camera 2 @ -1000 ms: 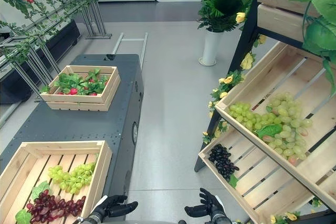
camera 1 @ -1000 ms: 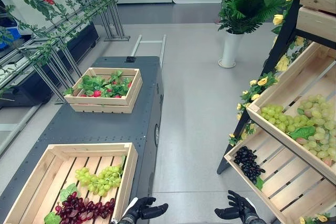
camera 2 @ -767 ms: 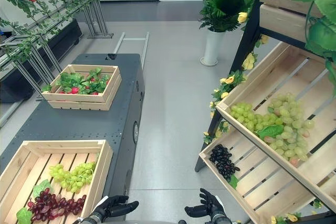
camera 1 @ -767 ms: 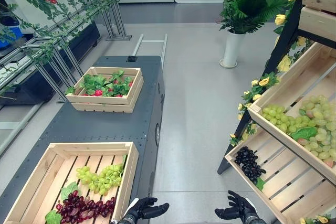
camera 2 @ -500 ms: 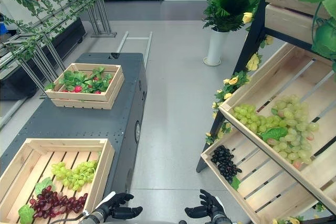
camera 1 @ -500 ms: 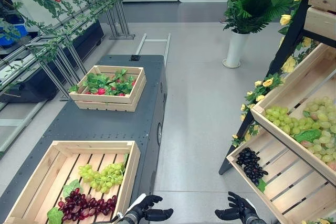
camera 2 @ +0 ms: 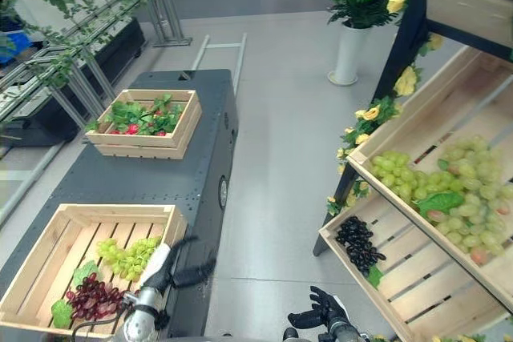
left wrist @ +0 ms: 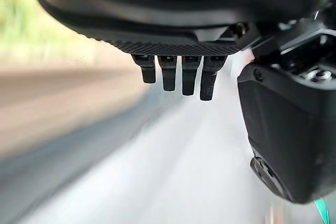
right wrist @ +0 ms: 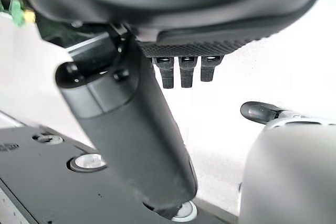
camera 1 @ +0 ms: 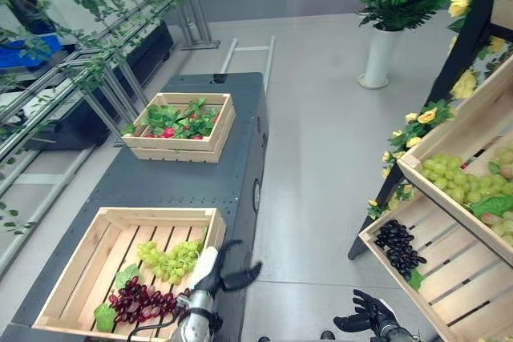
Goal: Pick up the fruits from the basket on one side to the basket on the other side
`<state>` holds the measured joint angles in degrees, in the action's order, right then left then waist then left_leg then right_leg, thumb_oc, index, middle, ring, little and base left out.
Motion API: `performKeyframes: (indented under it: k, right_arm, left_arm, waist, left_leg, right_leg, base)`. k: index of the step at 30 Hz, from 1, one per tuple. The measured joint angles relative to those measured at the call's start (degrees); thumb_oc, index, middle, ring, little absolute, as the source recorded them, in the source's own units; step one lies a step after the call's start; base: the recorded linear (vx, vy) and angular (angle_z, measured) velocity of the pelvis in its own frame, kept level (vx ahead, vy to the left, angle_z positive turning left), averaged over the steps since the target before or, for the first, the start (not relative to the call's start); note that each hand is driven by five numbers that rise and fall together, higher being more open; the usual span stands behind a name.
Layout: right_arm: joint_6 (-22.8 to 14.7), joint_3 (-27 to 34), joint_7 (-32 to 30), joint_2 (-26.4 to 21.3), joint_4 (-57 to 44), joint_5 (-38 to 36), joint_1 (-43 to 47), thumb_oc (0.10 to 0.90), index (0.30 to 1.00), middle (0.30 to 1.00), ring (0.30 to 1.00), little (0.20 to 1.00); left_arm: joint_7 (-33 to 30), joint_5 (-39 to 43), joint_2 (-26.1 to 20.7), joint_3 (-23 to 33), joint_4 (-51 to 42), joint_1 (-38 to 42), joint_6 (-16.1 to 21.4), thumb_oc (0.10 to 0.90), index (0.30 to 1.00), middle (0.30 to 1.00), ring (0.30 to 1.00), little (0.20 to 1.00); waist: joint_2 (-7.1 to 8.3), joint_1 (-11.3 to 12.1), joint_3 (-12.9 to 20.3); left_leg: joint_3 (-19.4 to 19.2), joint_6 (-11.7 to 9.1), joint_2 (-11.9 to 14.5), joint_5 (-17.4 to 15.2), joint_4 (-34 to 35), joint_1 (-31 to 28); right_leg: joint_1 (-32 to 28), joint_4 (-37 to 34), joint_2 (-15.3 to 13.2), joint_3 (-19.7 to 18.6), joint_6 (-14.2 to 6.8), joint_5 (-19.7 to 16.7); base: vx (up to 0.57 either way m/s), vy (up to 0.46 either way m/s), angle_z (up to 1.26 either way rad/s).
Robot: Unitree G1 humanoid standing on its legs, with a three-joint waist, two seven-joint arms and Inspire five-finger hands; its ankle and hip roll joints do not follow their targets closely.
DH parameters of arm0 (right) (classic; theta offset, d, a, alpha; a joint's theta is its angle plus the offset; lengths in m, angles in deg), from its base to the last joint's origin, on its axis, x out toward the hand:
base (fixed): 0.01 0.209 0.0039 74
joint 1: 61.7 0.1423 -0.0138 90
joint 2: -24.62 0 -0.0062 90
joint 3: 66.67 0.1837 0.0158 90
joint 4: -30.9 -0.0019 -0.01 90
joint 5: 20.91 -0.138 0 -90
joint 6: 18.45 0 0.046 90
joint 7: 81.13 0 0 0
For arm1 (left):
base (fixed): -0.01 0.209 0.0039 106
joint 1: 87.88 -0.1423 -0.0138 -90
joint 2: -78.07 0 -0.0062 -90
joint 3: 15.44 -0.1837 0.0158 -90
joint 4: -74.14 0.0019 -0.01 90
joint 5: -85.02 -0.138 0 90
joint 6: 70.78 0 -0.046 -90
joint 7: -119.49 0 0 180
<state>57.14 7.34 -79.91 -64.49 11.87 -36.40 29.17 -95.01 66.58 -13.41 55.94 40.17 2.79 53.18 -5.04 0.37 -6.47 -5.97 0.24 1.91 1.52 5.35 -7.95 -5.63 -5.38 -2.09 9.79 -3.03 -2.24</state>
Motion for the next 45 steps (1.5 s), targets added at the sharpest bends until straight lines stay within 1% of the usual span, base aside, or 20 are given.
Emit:
performKeyframes:
  k: [1,2,4,7,10,13,15,17,20,21,22,23,24,26,29,31,35,37,39,45]
  right_arm:
    - [0.10,0.02,0.00,-0.15,0.00,0.40,-0.29,0.800,0.900,0.900,0.900,0.900]
    - [0.23,0.01,0.00,-0.19,0.00,0.63,-0.40,0.800,0.900,0.900,0.900,0.900]
    - [0.33,0.16,-0.01,-0.31,-0.19,1.64,-1.01,0.800,0.900,0.900,0.900,0.900]
    - [0.33,0.48,-0.01,-1.00,-0.74,1.66,-1.98,0.800,0.900,0.900,0.900,0.900]
    - [0.31,0.59,-0.02,-2.43,-1.08,1.69,-2.83,0.800,0.900,0.900,0.900,0.900]
    - [0.31,1.46,-0.07,-3.48,-1.04,1.82,-3.01,0.800,0.900,0.900,0.900,0.900]
    - [0.31,1.61,-0.07,-4.20,-1.08,2.11,-3.07,0.800,0.900,0.900,0.900,0.900]
    - [0.31,1.60,-0.07,-4.82,-1.49,2.16,-2.92,0.800,0.900,0.900,0.900,0.900]
    - [0.14,1.40,-0.07,-6.17,-1.80,1.99,-0.16,0.800,0.900,0.900,0.900,0.900]
    - [-0.55,1.20,-0.06,-7.33,-1.93,1.62,2.43,0.800,0.900,0.900,0.900,0.900]
    - [-0.77,1.24,-0.06,-7.74,-1.92,1.58,3.25,0.800,0.900,0.900,0.900,0.900]
    - [-0.87,1.40,-0.07,-8.31,-1.88,1.49,5.68,0.800,0.900,0.900,0.900,0.900]
    - [-0.96,1.19,-0.06,-8.50,-2.10,1.48,6.53,0.800,0.900,0.900,0.900,0.900]
    - [-2.28,0.09,-0.05,-8.68,-2.93,0.88,11.04,0.800,0.900,0.900,0.900,0.900]
    - [-3.53,-0.19,-0.05,-8.48,-5.59,-0.81,14.58,0.800,0.900,0.900,0.900,0.900]
    - [-3.56,-0.89,-0.05,-8.92,-6.95,-0.80,15.60,0.800,0.900,0.900,0.900,0.900]
    - [-3.41,-2.69,-0.04,-9.01,-8.11,-0.83,17.35,0.800,0.900,0.900,0.900,0.900]
    - [-3.27,-3.50,-0.04,-9.07,-8.69,-0.84,18.27,0.800,0.900,0.900,0.900,0.900]
    - [-2.71,-4.25,-0.04,-9.37,-8.96,-0.95,19.49,0.800,0.900,0.900,0.900,0.900]
    - [-1.87,-4.76,-0.04,-10.30,-9.34,-1.26,20.75,0.800,0.900,0.900,0.900,0.900]
  left_arm:
    - [-5.54,-2.09,-1.10,3.46,-2.60,0.09,0.69,0.800,0.900,0.900,0.900,0.900]
    - [-7.24,-2.24,-1.58,4.63,-3.56,0.22,1.00,0.800,0.900,0.900,0.900,0.900]
    - [-12.77,-3.39,-5.38,10.24,-6.56,0.51,1.50,0.800,0.900,0.900,0.900,0.900]
    - [-16.05,-3.86,-9.03,14.77,-6.32,0.72,0.13,0.800,0.900,0.900,0.900,0.900]
    - [-15.66,-4.92,-13.13,14.93,-5.23,0.60,-5.07,0.800,0.900,0.900,0.900,0.900]
    - [-13.44,-4.99,-14.57,14.52,-3.39,0.33,-10.47,0.800,0.900,0.900,0.900,0.900]
    - [-11.47,-5.68,-14.68,14.33,-1.71,-0.08,-15.53,0.800,0.900,0.900,0.900,0.900]
    - [-10.28,-6.57,-14.69,13.52,-1.06,-0.18,-18.46,0.800,0.900,0.900,0.900,0.900]
    - [-9.91,-6.84,-14.73,10.57,-0.90,0.78,-21.23,0.800,0.900,0.900,0.900,0.900]
    - [-9.98,-7.00,-15.07,9.22,-0.91,3.06,-21.46,0.800,0.900,0.900,0.900,0.900]
    - [-9.99,-7.28,-15.22,8.86,-0.91,4.07,-21.54,0.800,0.900,0.900,0.900,0.900]
    - [-10.02,-8.07,-15.31,8.59,-0.91,6.64,-21.92,0.800,0.900,0.900,0.900,0.900]
    - [-10.22,-8.09,-15.61,7.90,-1.01,7.79,-22.09,0.800,0.900,0.900,0.900,0.900]
    - [-11.47,-9.75,-19.19,5.27,-1.23,12.34,-22.15,0.800,0.900,0.900,0.900,0.900]
    - [-13.13,-11.35,-22.78,4.12,-0.71,18.75,-22.40,0.800,0.900,0.900,0.900,0.900]
    - [-14.09,-13.14,-24.62,1.51,0.40,21.93,-23.00,0.800,0.900,0.900,0.900,0.900]
    - [-14.43,-18.90,-25.47,-2.65,1.35,24.94,-24.49,0.800,0.900,0.900,0.900,0.900]
    - [-13.79,-22.50,-27.86,-7.56,1.31,27.30,-25.03,0.800,0.900,0.900,0.900,0.900]
    - [-12.91,-23.53,-28.42,-9.72,1.84,28.38,-25.18,0.800,0.900,0.900,0.900,0.900]
    - [-12.09,-21.99,-29.23,-10.84,2.52,29.02,-25.73,0.800,0.900,0.900,0.900,0.900]
  waist:
    - [-0.12,0.24,-0.03]
    - [-0.13,0.41,-0.03]
    - [-0.21,0.86,0.01]
    - [-0.79,1.15,0.30]
    - [-1.71,1.88,0.31]
    - [-2.41,1.86,0.10]
    - [-2.52,1.88,-0.23]
    - [-2.32,1.89,-0.78]
    - [-1.80,1.79,-4.58]
    - [-1.67,1.85,-7.37]
    - [-1.77,1.85,-8.55]
    - [-1.70,1.94,-11.47]
    - [-1.40,1.95,-12.55]
    - [0.52,2.19,-16.45]
    - [3.55,2.46,-20.97]
    - [3.77,2.70,-21.31]
    - [3.31,2.95,-22.26]
    - [3.41,2.94,-22.48]
    - [3.43,2.63,-22.71]
    - [3.55,2.30,-23.47]
  left_leg:
    - [0.80,-0.08,0.00,0.23,-0.19,0.30]
    - [1.02,-0.13,0.02,0.32,-0.20,0.40]
    - [1.96,-0.33,0.14,0.57,-0.21,0.67]
    - [2.57,-0.37,0.13,0.65,-0.21,0.88]
    - [2.73,-0.36,0.01,0.65,0.13,1.37]
    - [2.75,-0.30,-0.11,0.79,0.15,2.38]
    - [2.80,-0.27,-0.14,1.13,-0.24,3.58]
    - [2.82,-0.34,-0.16,1.27,-0.64,5.01]
    - [2.76,-0.32,-0.68,1.42,-3.09,8.64]
    - [2.78,-0.32,-0.94,1.42,-5.84,12.28]
    - [2.79,-0.32,-0.91,1.43,-6.15,12.97]
    - [2.98,-0.13,-0.87,1.57,-7.06,14.20]
    - [2.97,-0.14,-0.97,1.56,-8.01,14.88]
    - [2.55,-0.12,-1.48,0.10,-12.38,18.89]
    - [2.63,-0.19,-2.90,-2.62,-20.80,23.84]
    - [2.92,-0.23,-2.84,-5.30,-27.11,28.64]
    - [2.99,-0.38,-2.44,-7.75,-34.31,33.72]
    - [3.15,-0.65,-1.81,-9.22,-39.00,38.08]
    - [3.23,-0.76,-1.57,-9.52,-41.48,40.64]
    - [4.19,-1.52,-1.00,-11.85,-48.15,45.80]
  right_leg:
    - [-0.03,0.00,0.01,0.51,0.11,0.10]
    - [-0.02,0.00,0.05,0.62,0.16,0.13]
    - [-0.19,0.00,0.14,1.76,0.34,0.33]
    - [-0.26,-0.02,0.14,2.01,0.34,0.49]
    - [0.10,-0.02,0.00,2.08,0.32,0.61]
    - [1.12,0.00,-0.12,2.15,0.36,0.70]
    - [2.38,0.03,-0.10,2.17,0.21,0.48]
    - [3.52,0.23,-0.14,2.22,0.06,0.24]
    - [6.68,1.55,-0.46,2.25,0.20,-0.22]
    - [10.06,4.22,-0.98,2.61,0.52,0.11]
    - [10.83,4.88,-1.05,3.00,0.57,0.15]
    - [12.23,6.72,-0.99,3.45,0.78,0.37]
    - [13.29,8.40,-1.31,3.45,0.78,0.97]
    - [19.94,18.60,-3.08,3.39,1.18,5.63]
    - [26.16,30.78,-5.98,2.73,1.67,10.54]
    - [29.95,35.55,-6.58,2.65,2.15,12.34]
    - [34.16,41.15,-6.82,2.10,2.70,14.20]
    - [37.88,44.72,-6.78,2.10,3.31,15.24]
    - [40.21,46.93,-6.79,2.02,3.72,15.72]
    - [44.87,53.04,-6.78,2.13,4.78,17.83]
  base:
    - [0.01,0.014,0.20]
    - [0.01,0.015,0.24]
    - [0.02,0.034,0.21]
    - [0.03,0.074,0.14]
    - [0.02,0.099,0.03]
    - [0.02,0.104,0.00]
    - [-0.05,0.084,0.00]
    - [-0.11,0.097,0.01]
    - [-0.22,0.117,0.03]
    - [-0.15,0.075,0.09]
    - [-0.20,0.098,0.16]
    - [-0.22,0.106,0.11]
    - [-0.18,0.085,0.12]
    - [-0.11,0.085,0.08]
    - [-0.07,0.076,0.16]
    - [-0.08,0.092,0.08]
    - [-0.05,0.060,0.02]
    - [-0.07,0.068,-0.01]
    - [-0.04,0.074,0.02]
    - [-0.02,0.046,0.02]
